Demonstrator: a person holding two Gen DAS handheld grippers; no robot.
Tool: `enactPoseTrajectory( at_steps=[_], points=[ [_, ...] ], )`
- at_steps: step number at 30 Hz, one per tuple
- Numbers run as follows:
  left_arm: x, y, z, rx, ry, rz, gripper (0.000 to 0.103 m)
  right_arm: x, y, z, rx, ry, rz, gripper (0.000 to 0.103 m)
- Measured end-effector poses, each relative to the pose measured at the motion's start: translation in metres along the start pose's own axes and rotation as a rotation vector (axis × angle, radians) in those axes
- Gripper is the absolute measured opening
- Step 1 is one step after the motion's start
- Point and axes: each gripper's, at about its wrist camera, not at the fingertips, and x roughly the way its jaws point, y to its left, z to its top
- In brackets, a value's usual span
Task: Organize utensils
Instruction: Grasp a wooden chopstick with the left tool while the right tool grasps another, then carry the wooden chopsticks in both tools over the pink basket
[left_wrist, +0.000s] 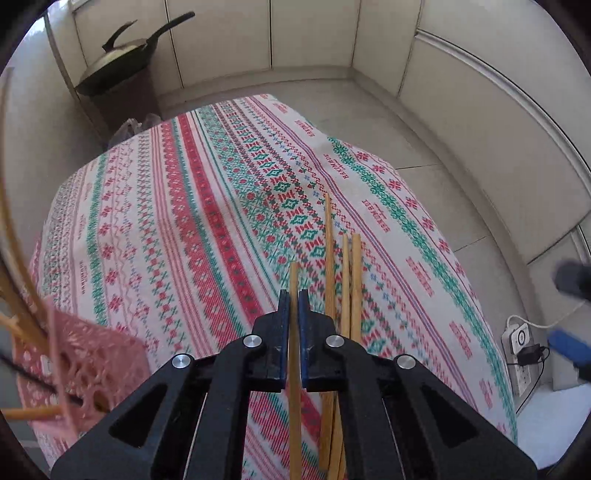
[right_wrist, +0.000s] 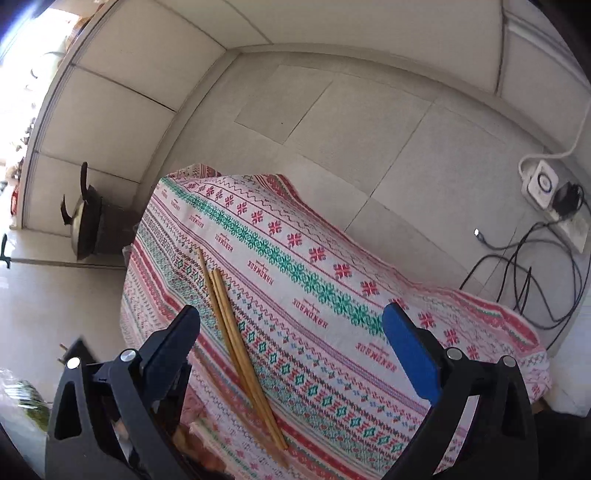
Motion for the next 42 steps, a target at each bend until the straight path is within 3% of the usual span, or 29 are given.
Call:
enactPoseTrajectory(
  at_steps=[4, 10, 14, 19, 20, 21, 22, 24, 27, 28, 33, 42],
  points=[
    [-0.051, 0.015, -0.025, 0.031, -0.075, 0.001, 0.004, 0.024, 0.045, 0.002, -0.12, 0.007, -0.027, 0.096],
    [-0.118, 0.037, -0.065, 0.037, -0.142, 0.04, 0.004, 0.066, 0.124, 0.008, -0.417, -0.098, -0.175, 0.096],
    [-0.142, 0.053, -0.076, 0.005, -0.184, 0.042, 0.004, 0.108, 0.149, 0.003, -0.554, -0.065, -0.278, 0.094],
    [-0.154, 0.06, -0.08, -0.015, -0.216, 0.033, 0.004, 0.146, 0.162, -0.001, -0.647, -0.037, -0.339, 0.089],
    [-0.155, 0.061, -0.081, -0.012, -0.218, 0.031, 0.004, 0.153, 0.162, -0.001, -0.655, -0.02, -0.344, 0.086],
    [-0.156, 0.06, -0.082, -0.01, -0.219, 0.03, 0.004, 0.16, 0.161, 0.0, -0.65, 0.001, -0.343, 0.074],
    [-0.156, 0.059, -0.082, -0.007, -0.22, 0.03, 0.004, 0.169, 0.156, 0.002, -0.627, 0.035, -0.335, 0.072],
    [-0.157, 0.058, -0.083, -0.008, -0.219, 0.03, 0.004, 0.169, 0.16, 0.002, -0.647, -0.019, -0.328, 0.059],
    [-0.158, 0.059, -0.086, -0.013, -0.219, 0.032, 0.004, 0.167, 0.166, 0.002, -0.665, -0.032, -0.298, 0.013],
    [-0.158, 0.06, -0.087, -0.015, -0.217, 0.032, 0.004, 0.167, 0.166, 0.002, -0.666, -0.022, -0.285, 0.007],
    [-0.16, 0.06, -0.089, -0.01, -0.222, 0.031, 0.004, 0.152, 0.162, -0.005, -0.654, -0.034, -0.237, 0.006],
    [-0.177, 0.06, -0.095, -0.005, -0.253, 0.032, 0.004, 0.072, 0.166, -0.024, -0.678, -0.108, -0.129, 0.005]
  ],
)
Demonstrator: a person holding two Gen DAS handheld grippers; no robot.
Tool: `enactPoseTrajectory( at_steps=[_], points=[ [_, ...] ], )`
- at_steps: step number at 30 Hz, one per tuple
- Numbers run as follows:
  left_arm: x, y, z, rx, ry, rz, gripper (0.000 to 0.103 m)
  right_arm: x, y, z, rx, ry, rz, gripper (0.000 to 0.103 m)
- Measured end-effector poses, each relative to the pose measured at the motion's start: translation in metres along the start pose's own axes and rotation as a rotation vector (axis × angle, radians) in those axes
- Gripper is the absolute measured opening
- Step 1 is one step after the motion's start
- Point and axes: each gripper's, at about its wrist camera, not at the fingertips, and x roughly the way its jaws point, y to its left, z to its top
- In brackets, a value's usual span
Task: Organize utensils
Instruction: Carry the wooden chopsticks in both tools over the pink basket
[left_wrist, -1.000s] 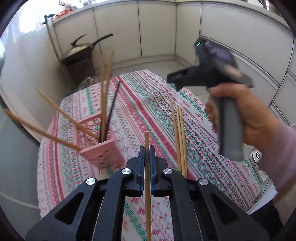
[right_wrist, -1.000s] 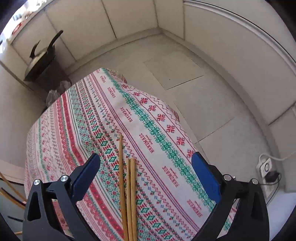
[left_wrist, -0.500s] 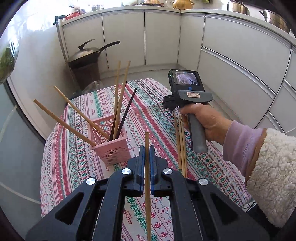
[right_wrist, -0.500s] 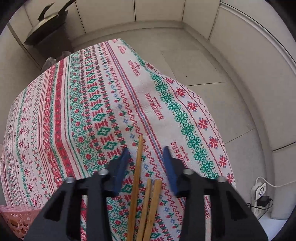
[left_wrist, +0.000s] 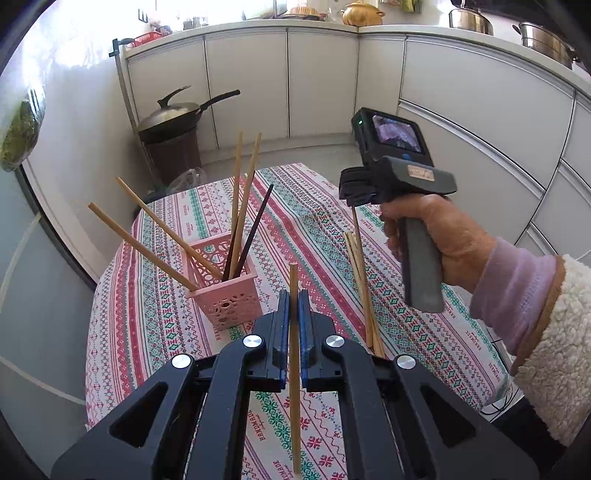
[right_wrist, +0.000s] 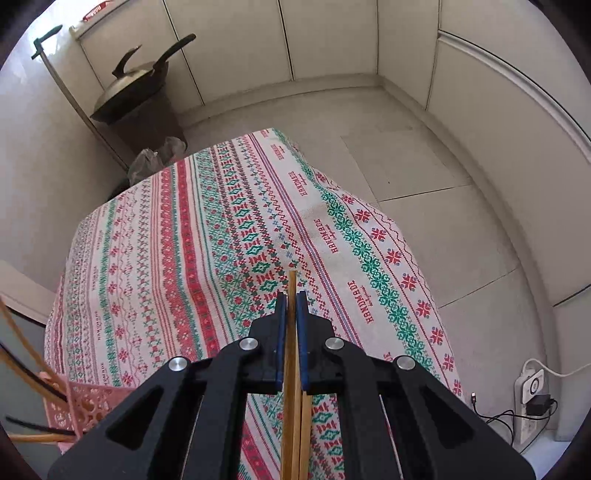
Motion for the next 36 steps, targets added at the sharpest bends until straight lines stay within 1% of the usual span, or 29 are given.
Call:
enactPoseTrajectory(
  at_steps=[3, 5, 8, 14, 21, 28, 33, 36],
  points=[
    [-0.007, 0.001, -0.001, 0.001, -0.013, 0.003, 0.004, -0.025, 0.005, -0.004, -0.015, -0.023, 0.029, 0.005],
    [-0.011, 0.001, -0.003, -0.004, -0.021, 0.007, 0.004, -0.048, 0.002, -0.009, -0.022, -0.048, 0.059, 0.005],
    [-0.018, 0.003, -0.005, -0.013, -0.03, 0.008, 0.004, -0.069, 0.0, -0.013, -0.024, -0.076, 0.099, 0.005],
    [-0.033, 0.002, -0.012, -0.036, -0.052, 0.005, 0.004, -0.112, -0.009, -0.035, -0.014, -0.105, 0.181, 0.005],
    [-0.047, 0.005, -0.019, -0.068, -0.074, 0.006, 0.004, -0.155, -0.015, -0.071, -0.024, -0.131, 0.257, 0.005],
    [-0.059, 0.016, -0.024, -0.129, -0.085, -0.007, 0.004, -0.189, -0.023, -0.105, -0.025, -0.152, 0.324, 0.005],
    [-0.067, 0.033, -0.027, -0.201, -0.087, -0.031, 0.004, -0.217, -0.03, -0.124, -0.022, -0.188, 0.368, 0.005],
    [-0.074, 0.044, -0.026, -0.254, -0.096, -0.043, 0.004, -0.227, -0.035, -0.131, -0.011, -0.193, 0.397, 0.005]
  ],
)
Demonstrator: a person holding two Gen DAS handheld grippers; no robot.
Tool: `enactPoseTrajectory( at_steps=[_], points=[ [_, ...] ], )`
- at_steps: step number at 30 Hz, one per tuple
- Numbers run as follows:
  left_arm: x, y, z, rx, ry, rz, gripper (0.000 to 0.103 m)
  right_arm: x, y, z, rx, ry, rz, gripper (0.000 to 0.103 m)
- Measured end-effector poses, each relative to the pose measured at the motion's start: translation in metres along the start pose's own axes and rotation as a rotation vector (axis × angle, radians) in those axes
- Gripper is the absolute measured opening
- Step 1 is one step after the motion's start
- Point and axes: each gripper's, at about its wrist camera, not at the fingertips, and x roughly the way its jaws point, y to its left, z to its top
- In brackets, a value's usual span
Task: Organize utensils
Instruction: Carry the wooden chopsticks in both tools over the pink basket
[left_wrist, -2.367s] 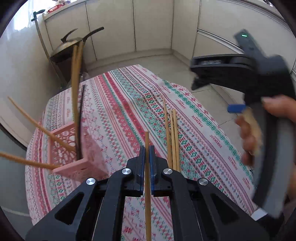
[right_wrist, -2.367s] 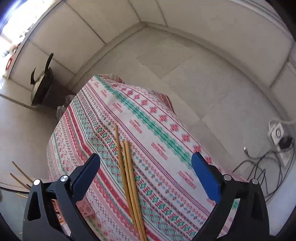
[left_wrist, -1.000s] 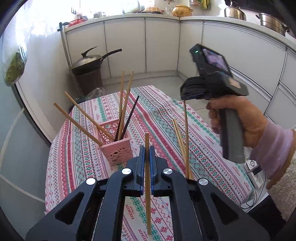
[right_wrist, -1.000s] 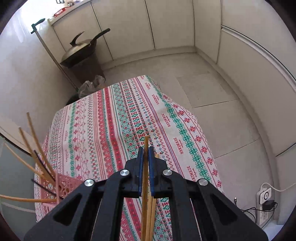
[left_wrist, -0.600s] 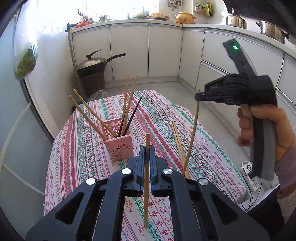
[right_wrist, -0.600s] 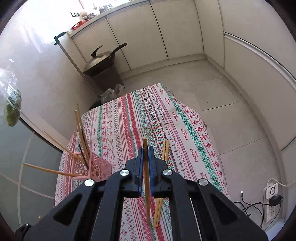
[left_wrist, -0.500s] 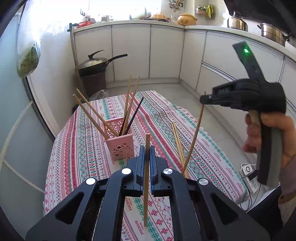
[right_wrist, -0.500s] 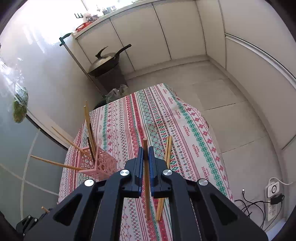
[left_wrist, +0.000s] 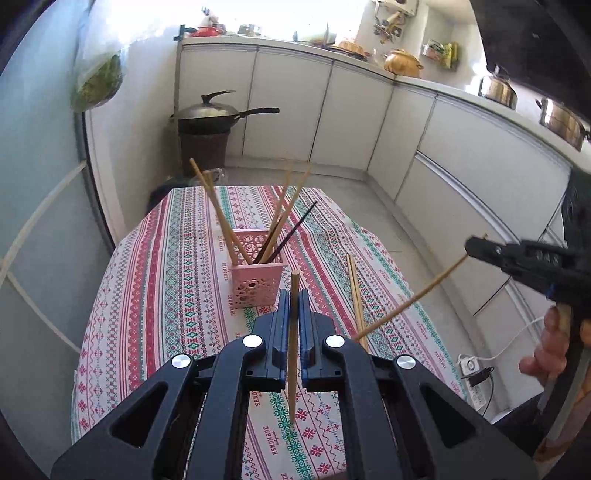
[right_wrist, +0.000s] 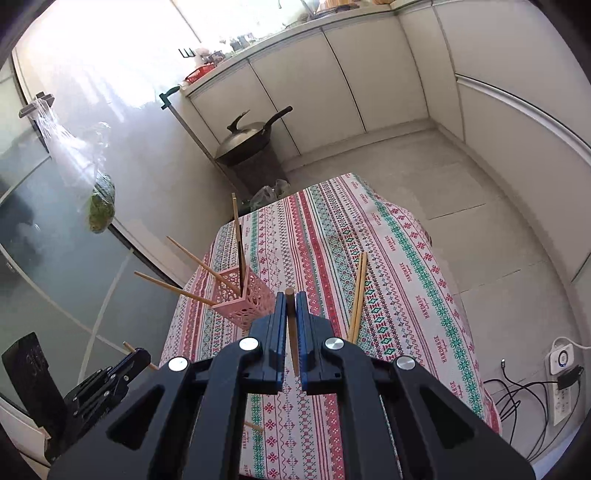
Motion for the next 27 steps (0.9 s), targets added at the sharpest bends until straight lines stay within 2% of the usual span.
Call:
enactPoseTrajectory(
  at_steps=[6, 15, 21, 27],
  points=[
    [-0.023, 0.012, 0.022, -0.07, -0.06, 0.004, 0.004, -0.009, -0.006, 0.0, 0.027, -0.008, 0.034, 0.005],
    [-0.052, 0.009, 0.088, -0.057, -0.193, 0.043, 0.004, -0.009, -0.012, 0.002, 0.04, 0.006, 0.068, 0.006],
    [-0.046, 0.004, 0.124, -0.045, -0.248, 0.086, 0.004, -0.004, -0.014, 0.001, 0.044, 0.024, 0.077, 0.006],
    [-0.017, 0.014, 0.148, -0.067, -0.245, 0.139, 0.004, 0.002, -0.015, 0.0, 0.044, 0.046, 0.087, 0.006]
  ],
)
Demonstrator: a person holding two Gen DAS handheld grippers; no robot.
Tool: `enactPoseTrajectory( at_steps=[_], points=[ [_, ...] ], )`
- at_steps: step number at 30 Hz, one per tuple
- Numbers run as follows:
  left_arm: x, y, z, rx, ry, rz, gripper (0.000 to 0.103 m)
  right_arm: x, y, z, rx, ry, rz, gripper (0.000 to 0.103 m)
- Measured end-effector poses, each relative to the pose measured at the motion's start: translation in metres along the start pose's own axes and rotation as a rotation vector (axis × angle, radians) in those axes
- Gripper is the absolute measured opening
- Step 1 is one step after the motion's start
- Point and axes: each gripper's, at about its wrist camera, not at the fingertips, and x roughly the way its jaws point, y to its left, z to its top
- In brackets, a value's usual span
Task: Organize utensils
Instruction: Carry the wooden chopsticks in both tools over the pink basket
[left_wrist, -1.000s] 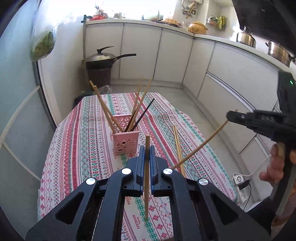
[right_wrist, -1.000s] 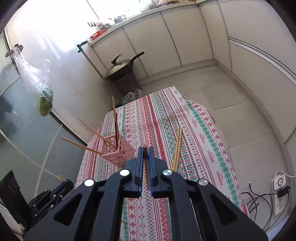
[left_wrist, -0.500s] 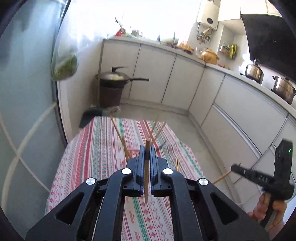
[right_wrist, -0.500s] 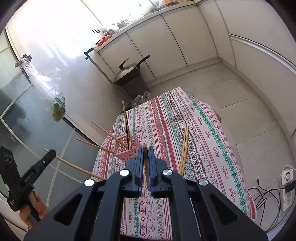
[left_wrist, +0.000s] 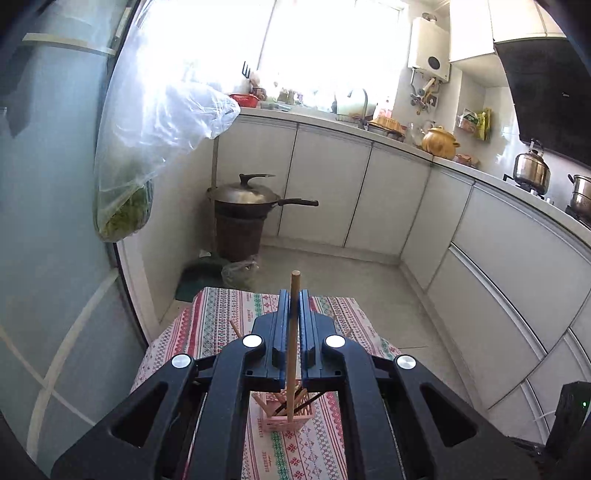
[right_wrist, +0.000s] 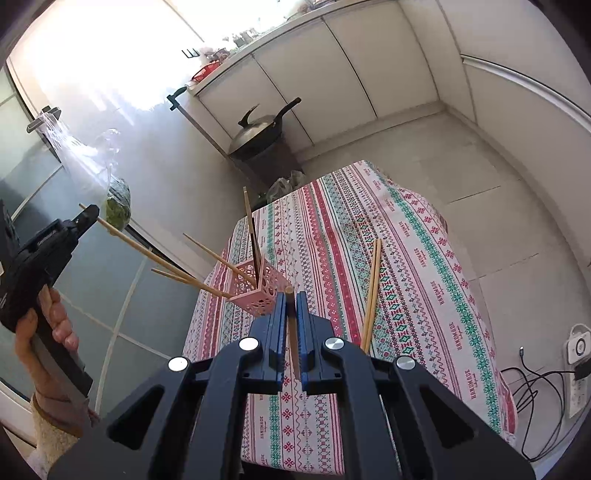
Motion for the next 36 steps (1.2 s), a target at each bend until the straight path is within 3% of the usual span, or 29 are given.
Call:
enactPoseTrajectory(
  at_steps=[11, 18, 22, 30, 36],
  points=[
    [0.056, 0.024, -0.012, -0.073, 0.057, 0.062, 0.005, 0.008, -0.006, 0.0, 0.022, 0.027, -0.012, 0.006],
    [0.006, 0.04, -0.003, -0.117, -0.06, 0.024, 0.005, 0.008, -0.001, 0.005, 0.032, 0.026, 0.015, 0.006],
    [-0.029, 0.05, -0.014, -0.136, -0.135, 0.035, 0.005, 0.0, 0.014, 0.013, 0.02, -0.001, 0.03, 0.006],
    [-0.024, 0.07, -0.061, -0.099, -0.009, 0.101, 0.005, -0.019, 0.058, 0.048, -0.012, -0.084, 0.029, 0.006],
    [-0.023, 0.092, -0.064, -0.17, 0.028, 0.077, 0.005, -0.026, 0.096, 0.082, -0.03, -0.159, 0.008, 0.006]
  ],
)
